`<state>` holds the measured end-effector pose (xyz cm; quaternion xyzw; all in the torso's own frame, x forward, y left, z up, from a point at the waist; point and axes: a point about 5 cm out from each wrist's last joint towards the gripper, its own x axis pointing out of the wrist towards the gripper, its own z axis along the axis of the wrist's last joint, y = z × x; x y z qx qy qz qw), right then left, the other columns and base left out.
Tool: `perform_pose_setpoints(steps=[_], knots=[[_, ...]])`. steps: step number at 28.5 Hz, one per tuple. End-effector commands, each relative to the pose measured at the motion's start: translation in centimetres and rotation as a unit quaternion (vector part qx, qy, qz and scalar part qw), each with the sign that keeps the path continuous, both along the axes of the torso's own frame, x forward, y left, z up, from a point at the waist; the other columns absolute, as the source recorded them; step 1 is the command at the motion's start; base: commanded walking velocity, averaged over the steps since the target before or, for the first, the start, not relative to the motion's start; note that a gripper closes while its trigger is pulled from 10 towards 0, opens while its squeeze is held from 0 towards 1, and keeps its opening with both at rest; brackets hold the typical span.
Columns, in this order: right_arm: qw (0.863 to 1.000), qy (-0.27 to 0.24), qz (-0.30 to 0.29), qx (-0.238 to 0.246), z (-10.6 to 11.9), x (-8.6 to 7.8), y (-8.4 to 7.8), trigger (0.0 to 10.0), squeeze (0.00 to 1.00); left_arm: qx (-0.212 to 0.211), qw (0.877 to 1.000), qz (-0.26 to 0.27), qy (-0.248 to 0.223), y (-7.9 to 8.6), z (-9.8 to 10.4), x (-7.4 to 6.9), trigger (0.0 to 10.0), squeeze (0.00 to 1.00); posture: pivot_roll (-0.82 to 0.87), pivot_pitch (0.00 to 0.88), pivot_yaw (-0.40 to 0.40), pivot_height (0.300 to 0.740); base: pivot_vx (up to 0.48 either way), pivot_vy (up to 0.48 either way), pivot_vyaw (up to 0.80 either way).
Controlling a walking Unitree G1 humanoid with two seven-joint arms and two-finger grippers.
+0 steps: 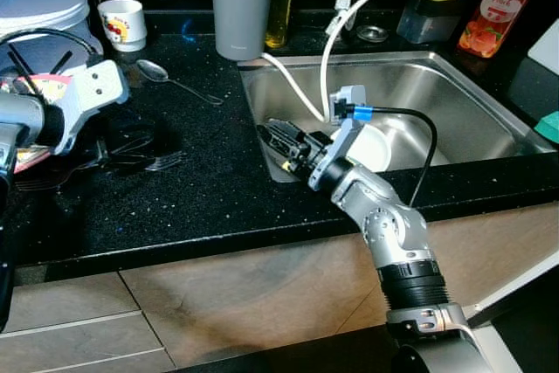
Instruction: Kitchen organization
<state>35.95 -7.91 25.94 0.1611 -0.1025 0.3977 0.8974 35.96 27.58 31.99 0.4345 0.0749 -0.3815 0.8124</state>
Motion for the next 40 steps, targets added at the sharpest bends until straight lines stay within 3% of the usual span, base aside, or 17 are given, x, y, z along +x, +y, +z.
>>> perform_pose_setpoints(steps=[1,3,4,5,12,18,21,24,25,28,31,32,33,34,36,37,40], knots=[[1.0,-0.003,0.007,-0.004,0.0,-0.3,0.2,10.0,0.0,0.025,0.999,0.027,0.031,1.4,-0.9,-0.4,10.0,0.0,0.12,0.161,-0.039,0.74,0.0,0.0,0.0],[1.0,-0.003,0.007,-0.004,0.0,-0.3,0.2,10.0,0.0,0.024,0.999,0.027,0.033,1.4,-0.9,-0.3,10.0,0.0,0.12,0.161,-0.039,0.74,0.0,0.0,0.0],[1.0,-0.003,0.007,-0.004,0.0,-0.3,0.2,10.0,0.0,0.019,0.999,0.026,0.035,1.4,-0.9,-0.3,0.4,0.0,0.12,0.161,-0.039,0.74,0.0,0.0,0.0],[1.0,-0.003,0.007,-0.004,0.0,-0.3,0.2,10.0,0.0,0.016,0.999,0.026,0.034,1.4,-0.9,-0.3,0.0,0.0,0.12,0.158,-0.04,0.74,0.0,0.0,0.0],[1.0,-0.002,0.003,-0.004,0.0,-0.2,0.1,10.0,0.0,0.004,1.0,0.018,0.02,1.1,-0.7,-0.1,0.0,0.0,0.12,0.16,-0.04,0.74,0.0,0.0,0.0],[1.0,0.0,-0.001,-0.004,0.0,-0.1,0.0,10.0,0.0,-0.036,0.999,0.001,-0.009,0.3,-0.1,0.2,0.0,0.0,0.12,0.165,-0.041,0.74,0.0,0.0,0.0],[1.0,0.0,-0.003,-0.004,0.0,-0.1,0.0,10.0,0.0,-0.072,0.997,-0.014,-0.02,-0.2,0.4,0.3,0.0,0.0,0.12,0.165,-0.041,0.74,0.0,0.0,0.0],[1.0,0.001,-0.006,-0.003,-0.1,0.0,-0.1,10.0,0.0,-0.137,0.989,-0.05,-0.029,-1.4,1.4,0.5,0.0,0.0,0.12,0.17,-0.04,0.74,0.0,0.0,0.0],[1.0,0.001,-0.006,-0.003,-0.1,0.0,-0.1,10.0,0.0,-0.137,0.989,-0.05,-0.029,-1.4,1.4,0.5,0.0,0.0,0.12,0.17,-0.04,0.74,0.0,0.0,0.0],[1.0,0.002,-0.008,-0.002,-0.1,0.0,-0.2,10.0,0.0,-0.196,0.976,-0.083,-0.042,-2.4,2.6,0.5,0.0,0.0,0.11,0.171,-0.039,0.74,0.0,0.0,0.0],[1.0,0.002,-0.008,-0.002,-0.1,0.0,-0.2,10.0,0.0,-0.181,0.979,-0.074,-0.049,-2.4,2.9,0.6,0.0,0.0,0.11,0.171,-0.039,0.74,0.0,0.0,0.0],[1.0,0.002,-0.009,-0.002,0.0,0.0,-0.2,10.0,0.0,-0.121,0.989,-0.052,-0.063,-2.1,2.6,0.7,0.0,0.0,0.11,0.17,-0.038,0.74,0.0,0.0,0.0],[1.0,0.002,-0.009,-0.002,0.0,0.0,-0.2,10.0,0.0,-0.121,0.989,-0.052,-0.063,-2.1,2.6,0.7,0.0,0.0,0.11,0.17,-0.038,0.74,0.0,0.0,0.0],[1.0,0.002,-0.009,-0.002,0.0,0.0,-0.2,10.0,0.0,-0.095,0.993,-0.043,-0.058,-1.7,2.4,0.6,3.7,0.2,0.11,0.17,-0.038,0.74,0.0,0.0,0.0],[1.0,0.002,-0.009,-0.002,0.0,0.0,-0.2,10.0,0.0,-0.08,0.995,-0.037,-0.054,-1.4,2.2,0.6,3.7,0.2,0.11,0.17,-0.037,0.74,0.0,0.0,0.0],[1.0,0.002,-0.009,-0.003,-0.1,0.0,-0.3,10.0,0.0,-0.06,0.997,-0.028,-0.029,-0.9,2.0,0.4,10.0,1.0,0.11,0.17,-0.037,0.74,0.0,0.0,0.0],[1.0,0.002,-0.008,-0.003,0.0,0.0,-0.2,10.0,0.0,-0.041,0.999,-0.017,-0.006,-0.2,1.9,0.1,10.0,1.0,0.11,0.171,-0.036,0.74,0.0,0.0,0.0]])
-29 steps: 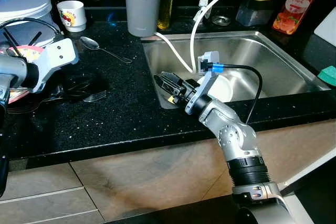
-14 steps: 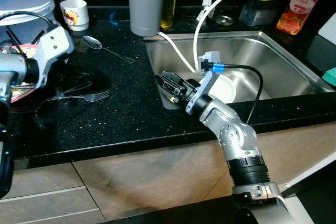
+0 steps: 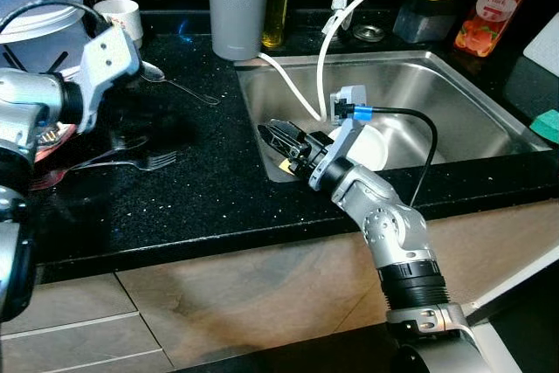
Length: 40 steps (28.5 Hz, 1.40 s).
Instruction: Kitchen organization
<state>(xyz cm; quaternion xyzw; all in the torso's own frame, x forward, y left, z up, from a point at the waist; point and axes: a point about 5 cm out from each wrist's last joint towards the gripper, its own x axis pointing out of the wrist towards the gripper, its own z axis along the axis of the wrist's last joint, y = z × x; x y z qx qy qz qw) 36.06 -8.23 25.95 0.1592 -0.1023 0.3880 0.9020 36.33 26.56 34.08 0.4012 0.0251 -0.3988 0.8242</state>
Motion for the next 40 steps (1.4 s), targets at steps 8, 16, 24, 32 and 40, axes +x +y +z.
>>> perform_pose_setpoints(steps=[8,16,24,32,40], knots=[[1.0,0.001,0.006,-0.001,-0.1,-0.2,0.2,10.0,0.0,0.041,0.998,0.037,0.044,2.0,-0.2,-0.7,10.0,1.0,0.11,0.171,-0.036,0.74,0.0,0.0,0.0],[1.0,0.002,0.013,-0.007,-0.1,-0.2,0.3,10.0,0.0,0.069,0.994,0.055,0.066,2.6,-0.3,-0.9,10.0,1.0,0.12,0.171,-0.037,0.74,0.0,0.0,0.0],[0.988,-0.021,0.124,-0.093,-1.3,-2.5,2.2,10.0,0.0,0.132,0.985,0.074,0.077,3.1,-1.0,-0.9,10.0,0.0,0.12,0.169,-0.034,0.74,0.0,0.0,0.0],[0.983,-0.027,0.147,-0.103,-1.5,-3.2,2.7,10.0,0.0,0.133,0.985,0.09,0.069,3.4,-1.1,-0.8,10.0,0.0,0.12,0.169,-0.034,0.74,0.0,0.0,0.0],[0.98,-0.025,0.162,-0.113,-1.6,-3.6,2.7,10.0,0.0,0.163,0.981,0.085,0.062,3.4,-0.8,-0.9,10.0,0.0,0.12,0.159,-0.037,0.74,0.0,0.0,0.0]])
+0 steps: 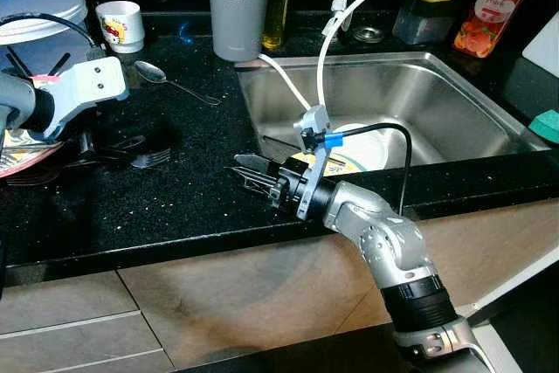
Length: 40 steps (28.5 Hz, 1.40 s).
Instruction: Kitchen organization
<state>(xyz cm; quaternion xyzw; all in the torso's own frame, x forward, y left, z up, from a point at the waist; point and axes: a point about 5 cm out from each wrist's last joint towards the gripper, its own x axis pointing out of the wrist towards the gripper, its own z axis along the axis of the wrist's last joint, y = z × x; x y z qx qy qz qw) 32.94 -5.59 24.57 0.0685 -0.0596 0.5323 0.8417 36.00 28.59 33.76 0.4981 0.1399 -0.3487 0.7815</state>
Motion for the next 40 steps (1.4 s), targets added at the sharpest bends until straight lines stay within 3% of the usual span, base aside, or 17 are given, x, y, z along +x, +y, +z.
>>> perform_pose_setpoints(steps=[1,3,6,11,15,21,22,23,24,28,40], knots=[[1.0,0.0,0.01,-0.01,-0.2,-0.4,0.1,10.0,0.0,0.018,0.999,0.02,0.024,1.4,-0.4,-0.6,10.0,0.0,0.12,0.159,-0.037,0.74,0.0,0.0,0.0],[1.0,0.001,0.015,-0.014,-0.3,-0.5,0.1,10.0,0.0,0.002,0.999,0.032,0.018,1.6,0.1,-0.6,10.0,0.0,0.12,0.156,-0.036,0.74,0.0,0.0,0.0],[1.0,0.002,0.017,-0.016,-0.4,-0.6,0.1,10.0,0.0,0.011,0.998,0.053,0.015,2.0,0.5,-0.7,10.0,0.0,0.12,0.156,-0.036,0.74,0.0,0.0,0.0],[1.0,0.003,0.021,-0.018,-0.5,-0.7,0.2,10.0,0.0,0.036,0.994,0.071,0.08,2.6,-0.3,-1.0,10.0,0.0,0.12,0.151,-0.036,0.74,0.0,0.0,0.0],[1.0,0.002,0.021,-0.019,-0.4,-0.7,0.2,10.0,0.0,0.041,0.994,0.065,0.084,2.6,-0.8,-1.0,10.0,0.0,0.12,0.151,-0.035,0.74,0.0,0.0,0.0],[1.0,0.004,0.019,-0.02,-0.5,-0.7,0.0,10.0,0.0,0.011,0.993,0.067,0.093,2.3,-1.3,-0.8,10.0,0.0,0.12,0.157,-0.034,0.74,0.0,0.0,0.0],[1.0,0.004,0.018,-0.02,-0.5,-0.7,0.0,10.0,0.0,0.003,0.993,0.069,0.096,2.3,-1.5,-0.7,6.5,0.0,0.12,0.162,-0.035,0.74,0.0,0.0,0.0],[1.0,0.005,0.018,-0.021,-0.5,-0.7,0.0,10.0,0.0,-0.003,0.993,0.069,0.097,2.2,-1.6,-0.7,4.0,0.0,0.12,0.162,-0.035,0.74,0.0,0.0,0.0],[1.0,0.006,0.017,-0.021,-0.5,-0.7,0.0,10.0,0.0,-0.01,0.993,0.071,0.099,2.2,-1.8,-0.6,0.0,0.0,0.12,0.162,-0.035,0.74,0.0,0.0,0.0],[1.0,0.007,0.014,-0.02,-0.5,-0.6,0.0,10.0,0.0,-0.049,0.992,0.061,0.1,1.8,-2.1,-0.5,0.0,0.0,0.12,0.165,-0.034,0.74,0.0,0.0,0.0],[1.0,0.006,0.003,-0.02,-0.5,-0.3,-0.3,10.0,0.0,-0.049,0.996,0.06,0.034,1.5,-1.7,0.1,0.0,0.0,0.11,0.167,-0.033,0.74,0.0,0.0,0.0]])
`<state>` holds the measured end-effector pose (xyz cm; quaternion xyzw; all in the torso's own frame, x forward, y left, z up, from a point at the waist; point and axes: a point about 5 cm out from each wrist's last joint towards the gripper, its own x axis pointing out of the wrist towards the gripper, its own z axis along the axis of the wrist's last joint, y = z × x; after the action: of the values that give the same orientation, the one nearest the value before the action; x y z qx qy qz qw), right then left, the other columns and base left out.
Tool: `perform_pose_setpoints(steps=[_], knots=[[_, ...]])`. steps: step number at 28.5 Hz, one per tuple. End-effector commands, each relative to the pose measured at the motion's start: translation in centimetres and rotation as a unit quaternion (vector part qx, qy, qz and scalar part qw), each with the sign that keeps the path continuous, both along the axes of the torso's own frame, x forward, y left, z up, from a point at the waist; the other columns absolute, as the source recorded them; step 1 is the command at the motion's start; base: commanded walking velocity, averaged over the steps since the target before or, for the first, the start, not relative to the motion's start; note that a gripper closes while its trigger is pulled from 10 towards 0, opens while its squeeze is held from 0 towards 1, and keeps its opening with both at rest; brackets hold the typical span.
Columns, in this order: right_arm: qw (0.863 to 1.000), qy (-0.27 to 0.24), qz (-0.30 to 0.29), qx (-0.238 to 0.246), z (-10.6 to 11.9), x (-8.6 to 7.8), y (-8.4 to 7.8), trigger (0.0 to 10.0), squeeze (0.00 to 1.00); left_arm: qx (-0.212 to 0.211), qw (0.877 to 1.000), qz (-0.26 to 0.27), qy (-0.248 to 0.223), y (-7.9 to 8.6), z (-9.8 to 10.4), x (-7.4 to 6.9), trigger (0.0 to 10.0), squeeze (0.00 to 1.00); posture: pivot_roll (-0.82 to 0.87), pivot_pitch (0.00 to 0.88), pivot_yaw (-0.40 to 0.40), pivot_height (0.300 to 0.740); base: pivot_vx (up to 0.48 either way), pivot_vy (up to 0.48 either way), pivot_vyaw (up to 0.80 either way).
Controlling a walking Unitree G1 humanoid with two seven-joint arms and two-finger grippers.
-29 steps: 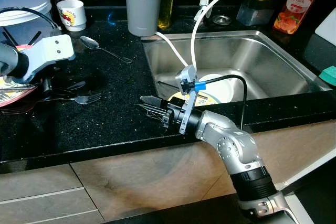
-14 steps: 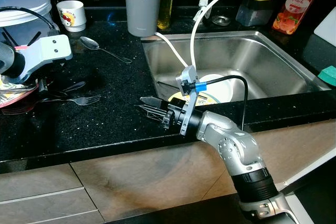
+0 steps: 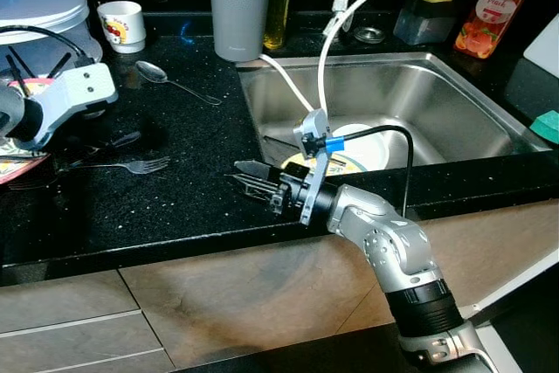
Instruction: Kitchen organization
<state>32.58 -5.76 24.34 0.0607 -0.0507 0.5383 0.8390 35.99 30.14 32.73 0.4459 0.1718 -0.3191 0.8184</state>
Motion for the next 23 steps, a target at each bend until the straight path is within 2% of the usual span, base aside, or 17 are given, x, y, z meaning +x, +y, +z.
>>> perform_pose_setpoints(steps=[1,2,4,5,9,12,14,15,17,20,21,22,23], knots=[[1.0,0.004,-0.004,-0.008,-0.2,0.1,-0.1,10.0,0.0,-0.006,1.0,0.0,-0.003,-0.2,-0.5,0.2,0.0,0.0,0.12,0.167,-0.033,0.74,0.0,0.0,0.0],[1.0,0.003,-0.008,-0.007,-0.2,0.2,-0.1,10.0,0.0,-0.01,0.999,-0.003,-0.043,-0.6,0.1,0.5,0.0,0.0,0.12,0.167,-0.033,0.74,0.0,0.0,0.0],[1.0,0.002,-0.012,-0.006,-0.2,0.3,-0.2,10.0,0.0,-0.032,0.996,-0.014,-0.078,-1.3,0.8,0.8,0.0,0.0,0.12,0.167,-0.033,0.74,0.0,0.0,0.0],[1.0,0.002,-0.015,-0.005,-0.1,0.3,-0.2,10.0,0.0,-0.064,0.993,-0.025,-0.095,-1.9,1.5,1.0,0.0,0.0,0.12,0.167,-0.033,0.74,0.0,0.0,0.0],[1.0,0.002,-0.019,-0.004,-0.1,0.5,-0.3,10.0,0.0,-0.105,0.987,-0.049,-0.11,-2.9,2.1,1.2,0.0,0.0,0.12,0.167,-0.033,0.74,0.0,0.0,0.0],[1.0,0.002,-0.02,-0.003,-0.1,0.5,-0.3,10.0,0.0,-0.12,0.984,-0.057,-0.116,-3.2,2.3,1.3,0.0,0.0,0.12,0.167,-0.033,0.74,0.0,0.0,0.0],[1.0,0.002,-0.024,-0.003,0.0,0.6,-0.4,10.0,0.0,-0.173,0.972,-0.084,-0.135,-4.6,2.9,1.6,0.0,0.0,0.12,0.167,-0.033,0.74,0.0,0.0,0.0],[1.0,0.002,-0.024,-0.003,0.0,0.6,-0.4,10.0,0.0,-0.173,0.972,-0.084,-0.135,-4.6,2.9,1.6,0.0,0.0,0.12,0.167,-0.033,0.74,0.0,0.0,0.0],[1.0,0.001,-0.025,-0.003,0.0,0.6,-0.4,10.0,0.0,-0.211,0.962,-0.107,-0.136,-5.7,3.3,1.8,0.0,0.0,0.12,0.167,-0.033,0.74,0.0,0.0,0.0],[1.0,0.001,-0.026,-0.002,0.1,0.6,-0.5,10.0,0.0,-0.218,0.96,-0.127,-0.119,-6.4,3.1,1.8,0.0,0.0,0.12,0.167,-0.033,0.74,0.0,0.0,0.0],[1.0,0.001,-0.027,-0.002,0.1,0.6,-0.5,10.0,0.0,-0.211,0.962,-0.147,-0.092,-6.7,2.8,1.7,3.3,0.0,0.11,0.169,-0.032,0.74,0.0,0.0,0.0],[1.0,0.001,-0.027,-0.002,0.1,0.6,-0.6,10.0,0.0,-0.206,0.962,-0.163,-0.071,-6.9,2.6,1.5,10.0,0.22,0.11,0.169,-0.032,0.74,0.0,0.0,0.0],[1.0,0.001,-0.027,-0.002,0.2,0.7,-0.6,10.0,0.0,-0.212,0.958,-0.187,-0.047,-7.2,2.7,1.3,10.0,0.85,0.11,0.17,-0.033,0.74,0.0,0.0,0.0]])
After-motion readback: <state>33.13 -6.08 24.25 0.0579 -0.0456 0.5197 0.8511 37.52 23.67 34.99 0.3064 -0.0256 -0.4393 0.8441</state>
